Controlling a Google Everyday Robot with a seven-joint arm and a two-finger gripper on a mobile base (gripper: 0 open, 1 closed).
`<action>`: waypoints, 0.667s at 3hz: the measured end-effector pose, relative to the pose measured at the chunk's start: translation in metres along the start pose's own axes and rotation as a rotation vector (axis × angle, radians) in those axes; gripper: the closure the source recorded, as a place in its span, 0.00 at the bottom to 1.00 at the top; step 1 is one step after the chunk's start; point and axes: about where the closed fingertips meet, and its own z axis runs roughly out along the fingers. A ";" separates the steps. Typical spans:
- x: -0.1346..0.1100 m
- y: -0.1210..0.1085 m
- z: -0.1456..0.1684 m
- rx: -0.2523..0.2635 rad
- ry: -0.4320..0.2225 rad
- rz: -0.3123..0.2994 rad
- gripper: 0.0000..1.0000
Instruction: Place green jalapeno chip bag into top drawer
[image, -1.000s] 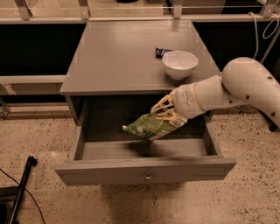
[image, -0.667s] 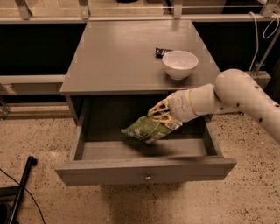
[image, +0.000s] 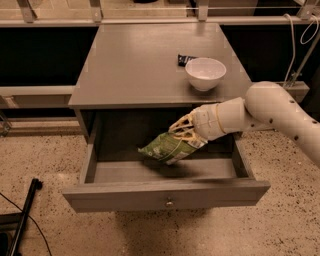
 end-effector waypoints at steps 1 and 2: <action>0.000 0.000 0.000 0.001 -0.002 0.002 0.58; 0.000 0.000 0.000 0.001 -0.002 0.002 0.36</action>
Offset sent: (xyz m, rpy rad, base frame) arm 0.0002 0.0000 -0.0004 0.0022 0.0019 -0.0006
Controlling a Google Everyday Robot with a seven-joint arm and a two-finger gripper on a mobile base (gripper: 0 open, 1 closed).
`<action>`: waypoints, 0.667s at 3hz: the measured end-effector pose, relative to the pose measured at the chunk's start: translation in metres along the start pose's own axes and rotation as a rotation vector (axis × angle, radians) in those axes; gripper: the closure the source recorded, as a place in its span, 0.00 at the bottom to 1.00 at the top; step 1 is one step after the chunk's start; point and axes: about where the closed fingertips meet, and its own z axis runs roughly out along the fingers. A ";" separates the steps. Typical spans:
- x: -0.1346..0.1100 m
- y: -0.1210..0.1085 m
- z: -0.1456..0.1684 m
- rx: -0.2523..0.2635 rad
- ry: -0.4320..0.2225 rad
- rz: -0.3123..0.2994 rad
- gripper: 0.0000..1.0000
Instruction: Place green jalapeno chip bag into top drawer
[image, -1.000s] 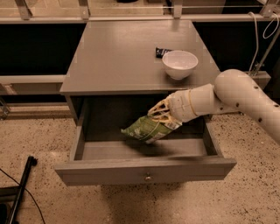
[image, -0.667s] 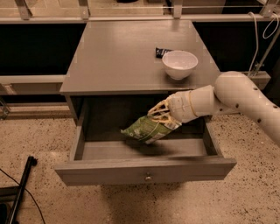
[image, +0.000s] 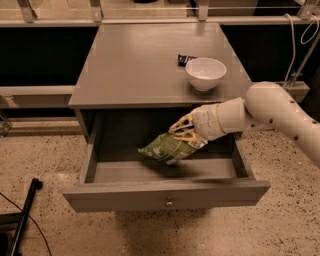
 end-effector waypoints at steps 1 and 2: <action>0.000 0.000 0.000 0.000 0.000 0.000 0.12; -0.002 0.003 -0.003 -0.022 0.011 0.005 0.00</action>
Offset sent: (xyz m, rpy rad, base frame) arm -0.0096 -0.0091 0.0044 -0.0529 0.0290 -0.0091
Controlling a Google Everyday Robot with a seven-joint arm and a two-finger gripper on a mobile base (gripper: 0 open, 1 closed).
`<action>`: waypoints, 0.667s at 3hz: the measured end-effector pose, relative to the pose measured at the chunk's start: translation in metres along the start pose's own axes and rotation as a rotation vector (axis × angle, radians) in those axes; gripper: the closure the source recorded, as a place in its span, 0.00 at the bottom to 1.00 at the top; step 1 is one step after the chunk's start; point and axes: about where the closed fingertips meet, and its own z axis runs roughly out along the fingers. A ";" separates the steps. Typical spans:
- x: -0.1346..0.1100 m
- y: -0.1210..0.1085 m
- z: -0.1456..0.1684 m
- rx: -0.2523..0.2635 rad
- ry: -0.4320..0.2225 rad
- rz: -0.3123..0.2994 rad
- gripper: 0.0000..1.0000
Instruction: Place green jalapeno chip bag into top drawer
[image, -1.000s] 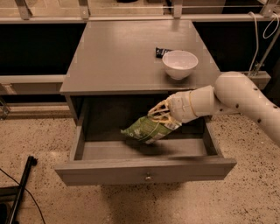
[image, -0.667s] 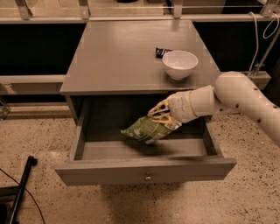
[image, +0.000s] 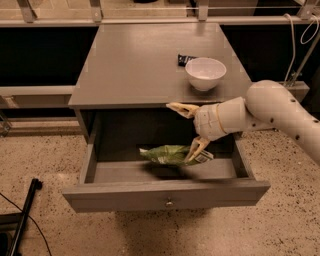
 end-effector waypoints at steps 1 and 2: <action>-0.015 0.002 -0.025 0.018 0.030 -0.019 0.00; -0.031 0.002 -0.069 0.042 0.098 -0.039 0.00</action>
Offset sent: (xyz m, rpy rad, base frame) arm -0.0677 -0.0745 0.1030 -0.1022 -0.1530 -0.1311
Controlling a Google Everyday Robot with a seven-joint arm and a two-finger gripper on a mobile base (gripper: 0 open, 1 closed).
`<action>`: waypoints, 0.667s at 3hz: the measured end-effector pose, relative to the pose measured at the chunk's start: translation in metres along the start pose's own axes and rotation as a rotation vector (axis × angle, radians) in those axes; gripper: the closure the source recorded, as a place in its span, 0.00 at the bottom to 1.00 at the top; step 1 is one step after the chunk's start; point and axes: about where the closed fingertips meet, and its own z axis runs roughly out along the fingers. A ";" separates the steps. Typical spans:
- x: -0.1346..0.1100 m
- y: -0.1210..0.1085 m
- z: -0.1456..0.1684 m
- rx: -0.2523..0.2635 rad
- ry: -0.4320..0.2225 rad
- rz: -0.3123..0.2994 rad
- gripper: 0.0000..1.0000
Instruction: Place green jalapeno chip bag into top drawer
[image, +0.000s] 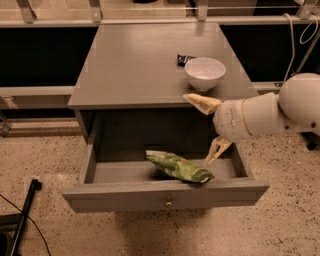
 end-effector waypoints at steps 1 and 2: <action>-0.011 0.005 -0.048 0.059 0.054 0.008 0.00; -0.004 0.012 -0.062 0.073 0.078 0.028 0.00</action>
Offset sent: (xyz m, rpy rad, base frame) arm -0.0243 -0.0244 0.0264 0.0063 -0.0426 -0.0556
